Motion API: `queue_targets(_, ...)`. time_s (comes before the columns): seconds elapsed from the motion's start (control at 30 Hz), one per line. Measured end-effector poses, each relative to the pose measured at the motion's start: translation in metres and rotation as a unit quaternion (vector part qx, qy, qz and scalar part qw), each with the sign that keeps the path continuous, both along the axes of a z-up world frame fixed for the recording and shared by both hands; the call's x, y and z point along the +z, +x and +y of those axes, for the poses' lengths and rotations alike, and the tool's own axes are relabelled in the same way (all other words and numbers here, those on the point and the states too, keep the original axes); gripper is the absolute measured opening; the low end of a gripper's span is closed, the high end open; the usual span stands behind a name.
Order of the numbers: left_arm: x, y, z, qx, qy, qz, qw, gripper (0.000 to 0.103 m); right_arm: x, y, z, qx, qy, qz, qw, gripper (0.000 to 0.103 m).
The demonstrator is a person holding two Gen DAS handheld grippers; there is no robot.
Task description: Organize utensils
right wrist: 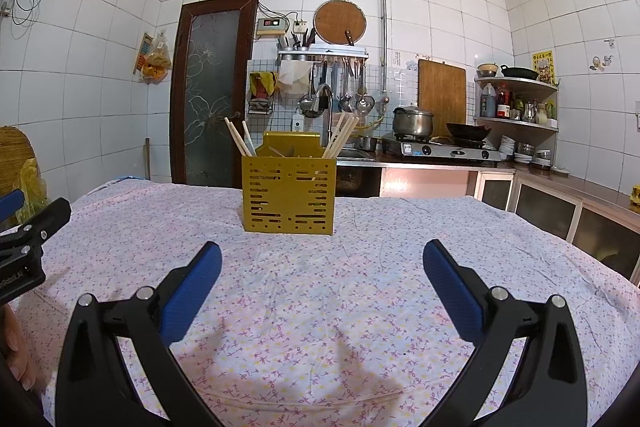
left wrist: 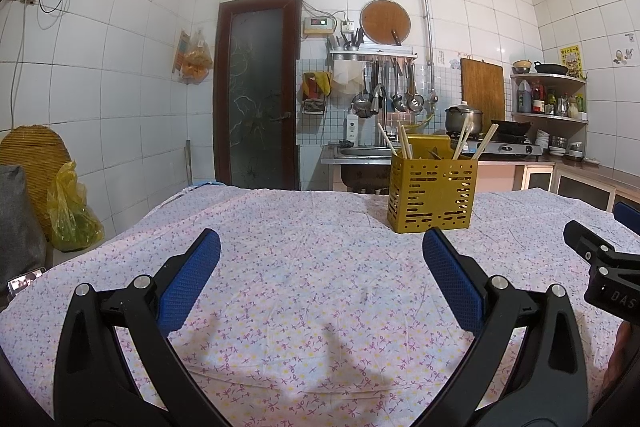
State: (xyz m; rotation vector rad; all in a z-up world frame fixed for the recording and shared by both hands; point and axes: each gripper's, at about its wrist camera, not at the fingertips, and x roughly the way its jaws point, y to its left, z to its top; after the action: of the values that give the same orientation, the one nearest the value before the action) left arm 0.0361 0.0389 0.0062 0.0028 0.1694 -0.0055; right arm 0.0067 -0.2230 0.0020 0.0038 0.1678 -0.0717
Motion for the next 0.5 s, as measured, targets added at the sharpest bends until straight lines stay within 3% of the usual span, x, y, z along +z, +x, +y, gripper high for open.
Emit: queue_targets(0.5, 0.0039, -0.0011, -0.0002, 0.001, 0.001, -0.004, 1.0, 0.098, -0.0007, 0.0001, 0.001, 0.0, 0.0, 0.0, 1.0, 0.098)
